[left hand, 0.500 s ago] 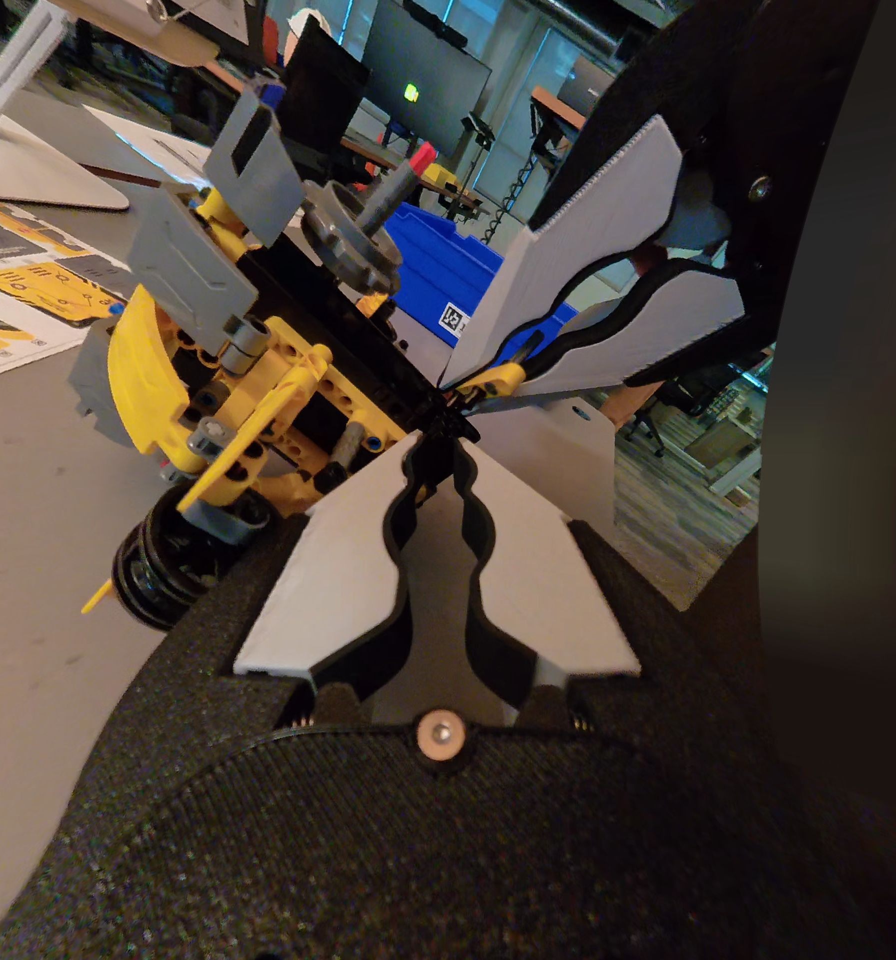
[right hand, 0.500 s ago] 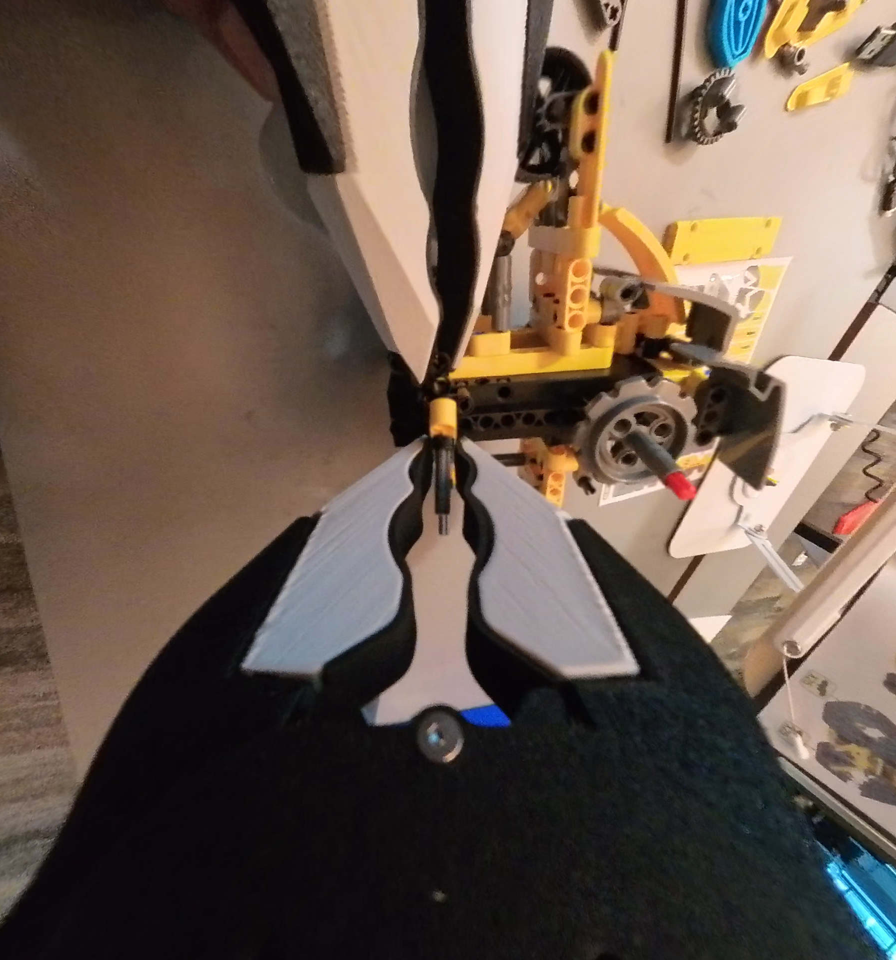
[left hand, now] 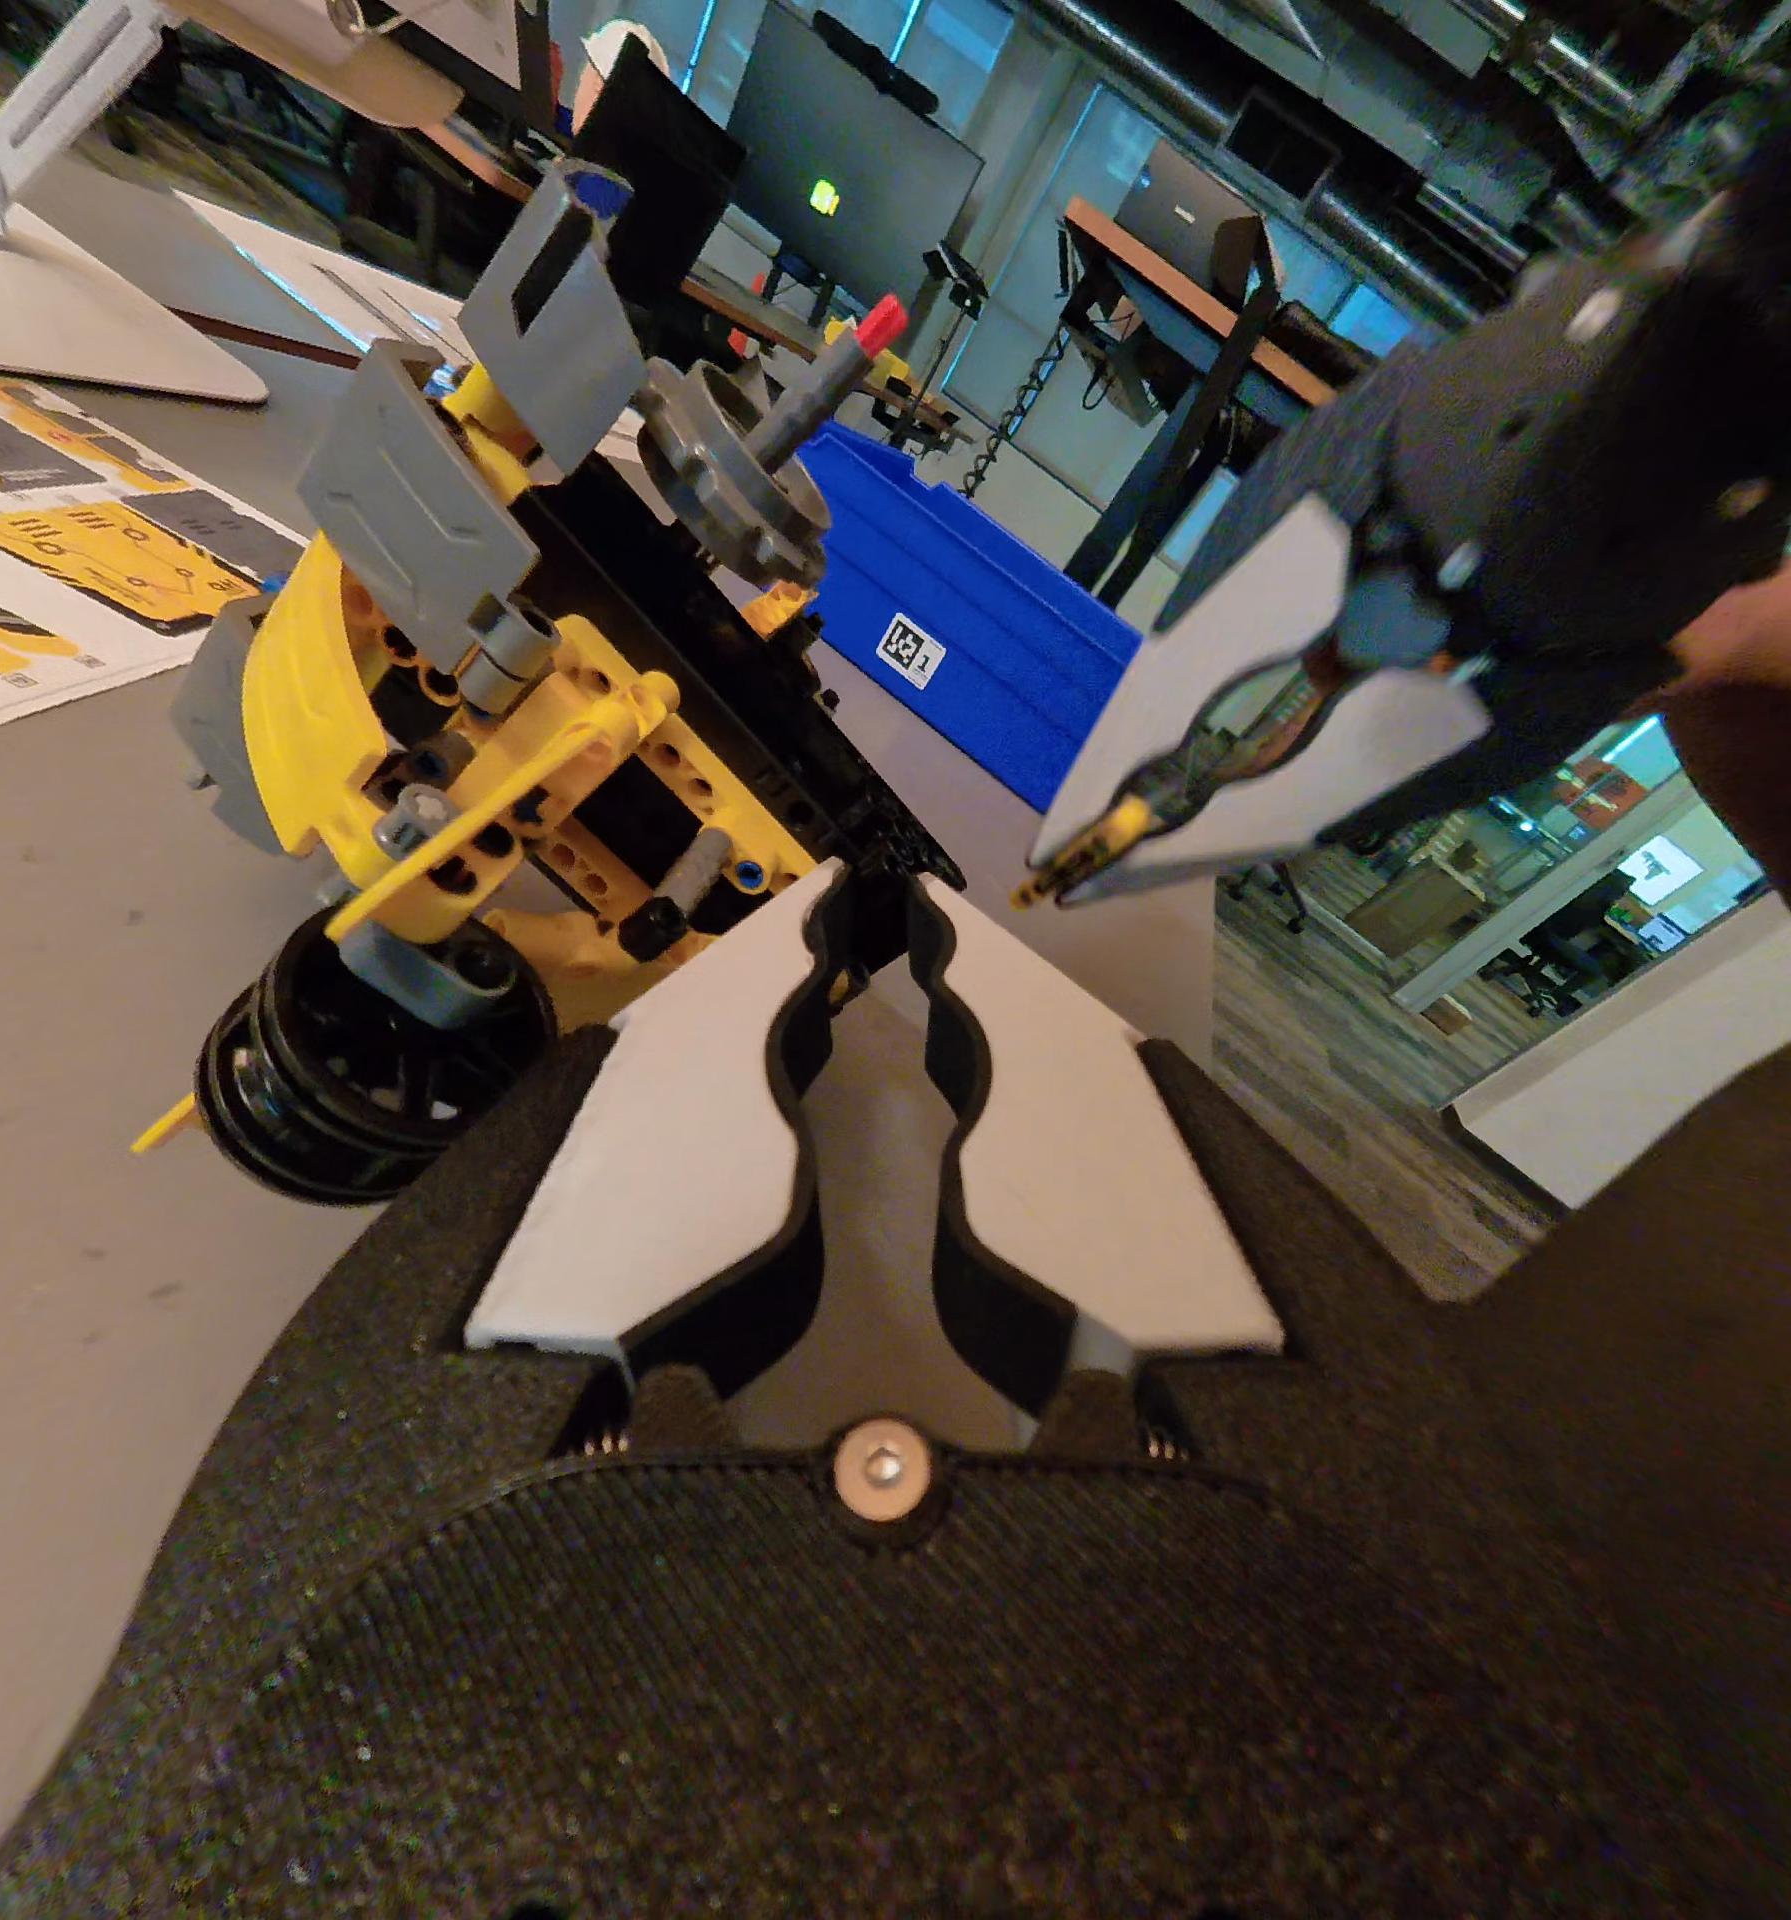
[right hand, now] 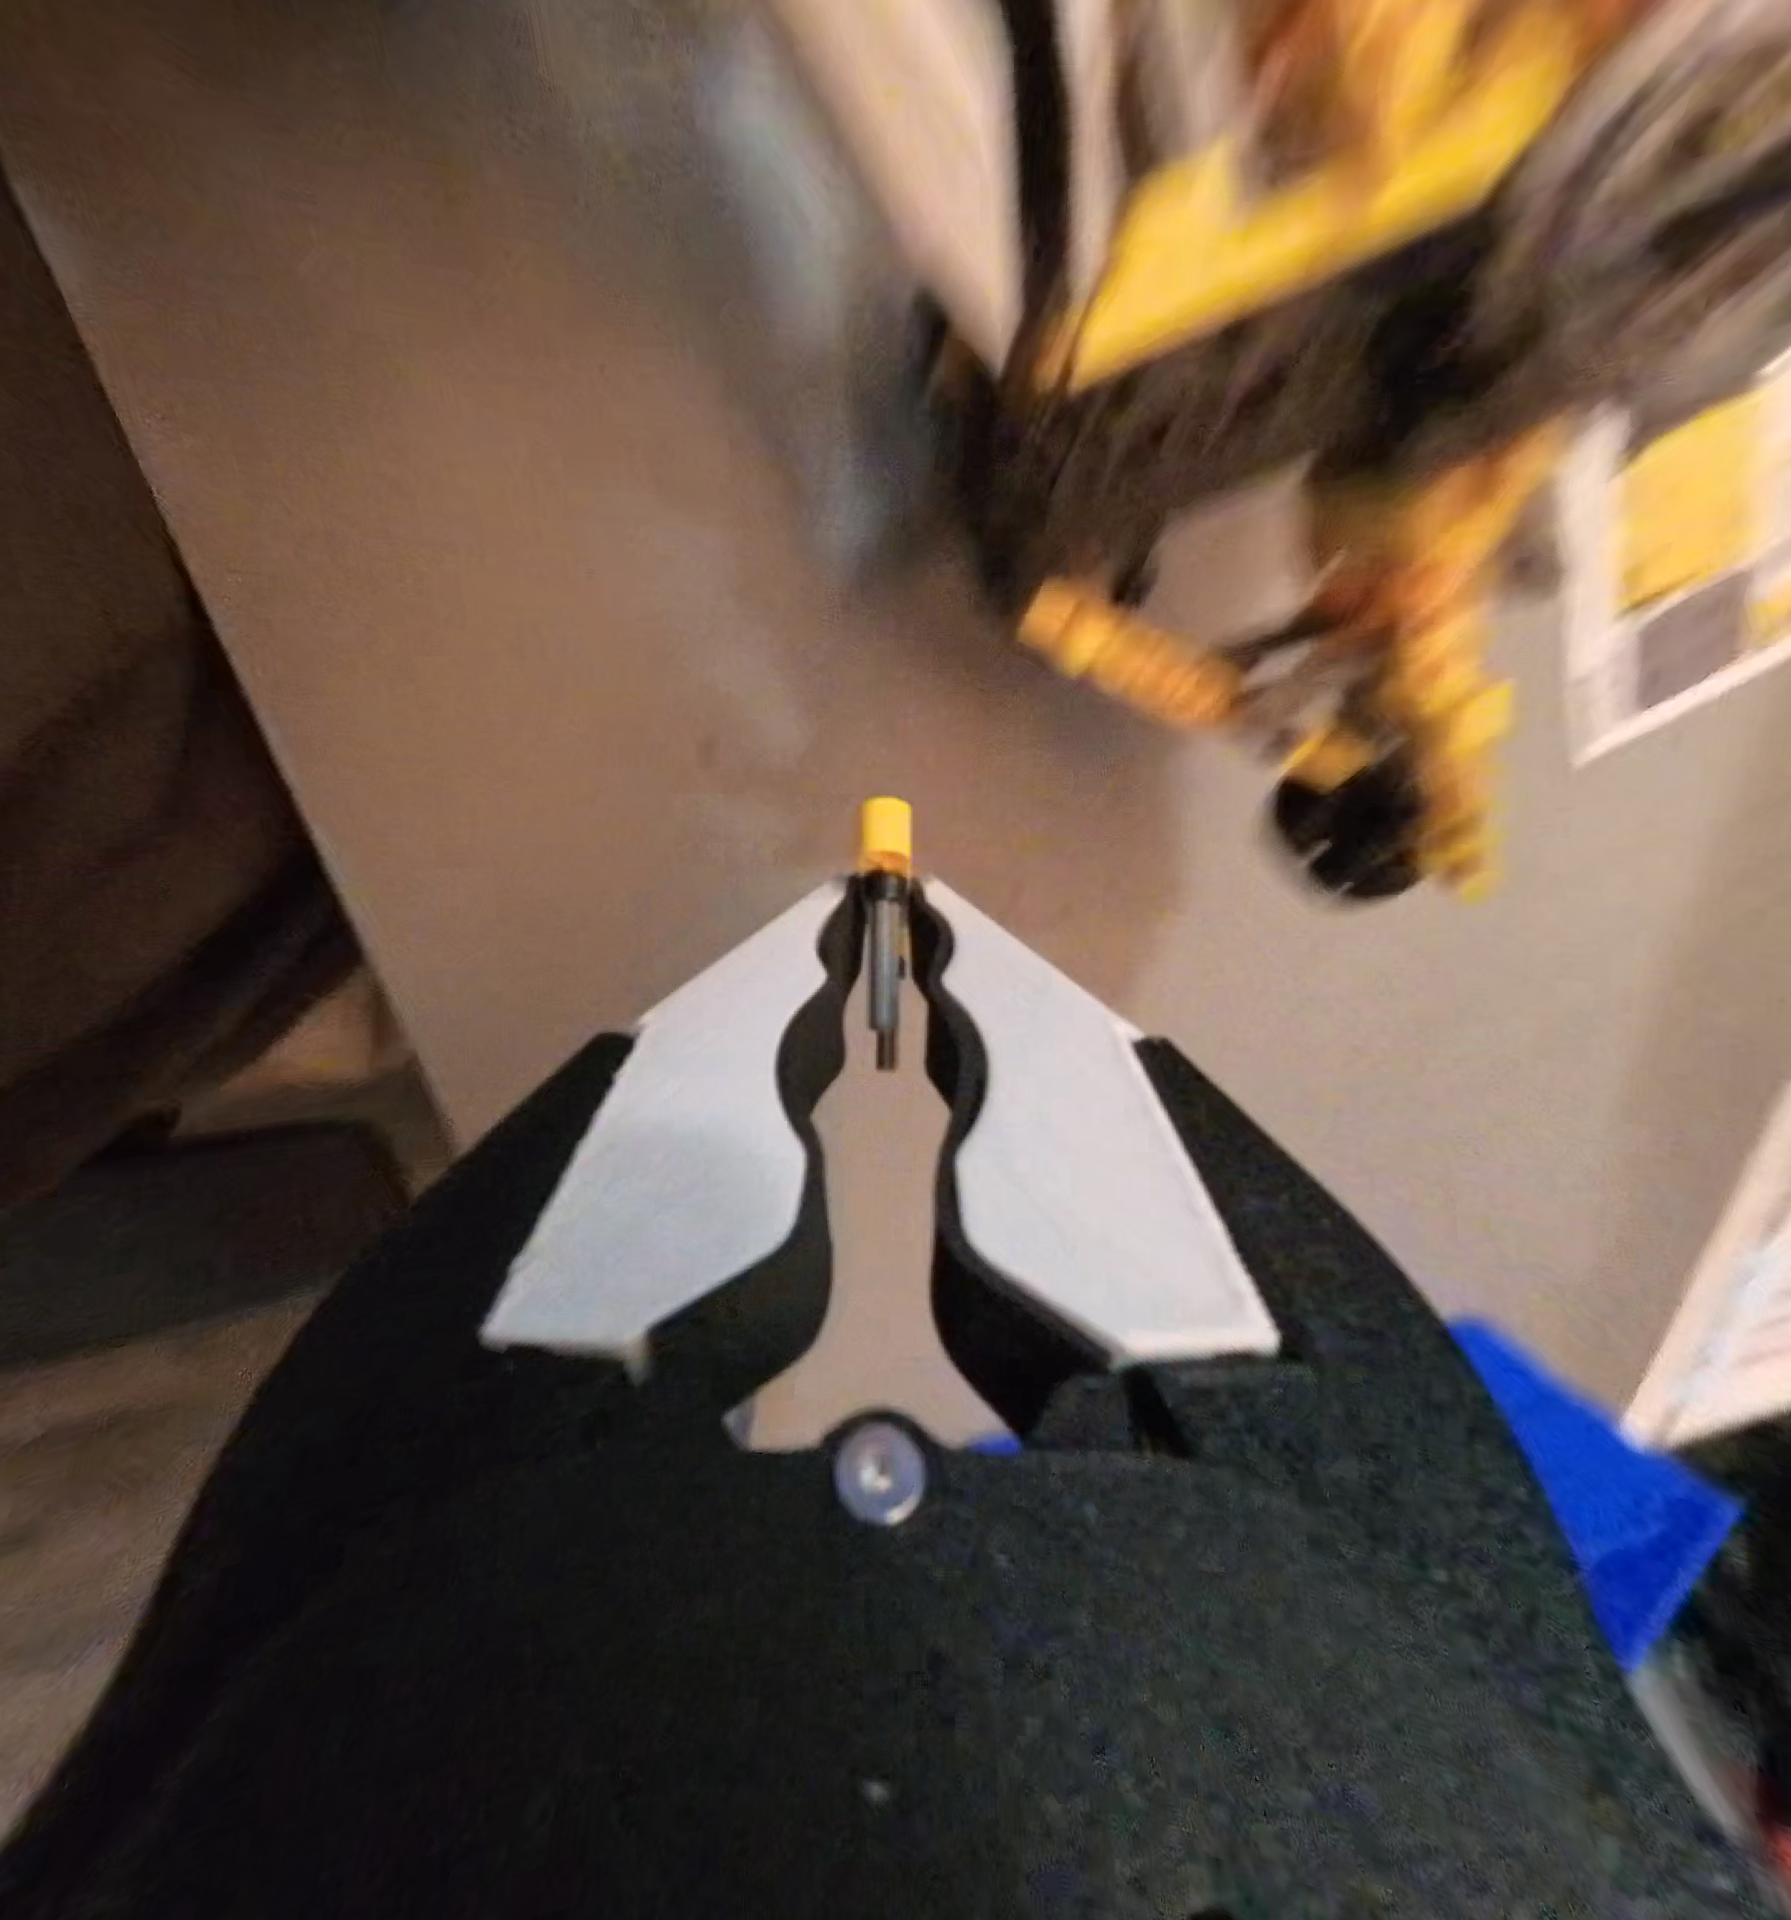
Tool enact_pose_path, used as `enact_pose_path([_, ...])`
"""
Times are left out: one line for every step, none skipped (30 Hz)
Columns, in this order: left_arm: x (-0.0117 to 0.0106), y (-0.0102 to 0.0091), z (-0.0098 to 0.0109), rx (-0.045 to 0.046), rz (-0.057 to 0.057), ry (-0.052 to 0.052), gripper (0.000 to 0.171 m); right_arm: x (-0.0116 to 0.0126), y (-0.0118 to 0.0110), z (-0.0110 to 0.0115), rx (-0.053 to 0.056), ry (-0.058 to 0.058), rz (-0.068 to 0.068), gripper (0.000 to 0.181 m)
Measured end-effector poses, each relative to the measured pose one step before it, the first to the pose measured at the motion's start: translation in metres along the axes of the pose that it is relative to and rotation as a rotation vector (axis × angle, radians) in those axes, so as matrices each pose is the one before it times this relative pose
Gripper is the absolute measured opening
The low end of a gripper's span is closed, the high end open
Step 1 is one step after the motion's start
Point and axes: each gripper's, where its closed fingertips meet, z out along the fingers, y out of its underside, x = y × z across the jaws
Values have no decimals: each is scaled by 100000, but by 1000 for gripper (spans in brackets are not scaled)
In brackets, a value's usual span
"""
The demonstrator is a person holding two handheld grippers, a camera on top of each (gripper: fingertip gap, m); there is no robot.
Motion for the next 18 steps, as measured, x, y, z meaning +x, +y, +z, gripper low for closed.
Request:
enact_pose_path([-24,17,-60,291,476,-541,8,-818,2213,1160,-10899,-1716,414,7])
enact_pose_path([-14,12,-44,181,428,-421,8,-632,1744,1318,-8762,173,-1709,7])
enact_pose_path([4,7,-40,88,306,-289,8,-658,1167,1269,-6301,-164,-2605,7])
enact_pose_path([-4,27,-20,-23,356,-259,8,-543,554,1032,-3476,-355,-1852,7])
enact_pose_path([-6,13,-16,-10,251,-185,8,-406,170,774,-1378,-860,-228,7])
enact_pose_path([-10,13,-38,-8,223,-205,8,-411,-79,527,102,-2301,1269,7])
enact_pose_path([-11,1,-33,84,117,-143,8,-300,-306,307,1586,-2589,2547,7])
enact_pose_path([1,-13,-33,150,-116,35,8,-182,-381,144,2268,-2409,3108,7])
enact_pose_path([-5,-19,-40,173,-86,41,8,-159,-377,23,2442,-2467,2788,7])
enact_pose_path([12,-8,-26,131,-119,73,8,-149,-433,-37,2886,-2254,2390,8])
enact_pose_path([7,-3,-16,83,-74,70,8,-96,-419,-69,2924,-1774,1957,9])
enact_pose_path([1,-6,-26,102,46,-41,8,-90,-322,-61,2498,-1402,1370,9])
enact_pose_path([12,0,-3,18,83,-47,8,-64,-220,-37,2012,-811,827,9])
enact_pose_path([17,10,-8,-53,87,-6,8,-22,-144,-17,1599,-225,521,11])
enact_pose_path([24,11,-2,-7,111,-29,8,-12,-59,-7,1201,84,427,13])
enact_pose_path([4,-8,-21,72,95,-69,8,20,-39,-13,997,518,267,15])
enact_pose_path([18,1,-17,38,-33,52,8,47,-86,-37,1260,937,170,15])
enact_pose_path([26,15,-10,33,-183,151,8,21,-111,-64,1492,835,242,15])
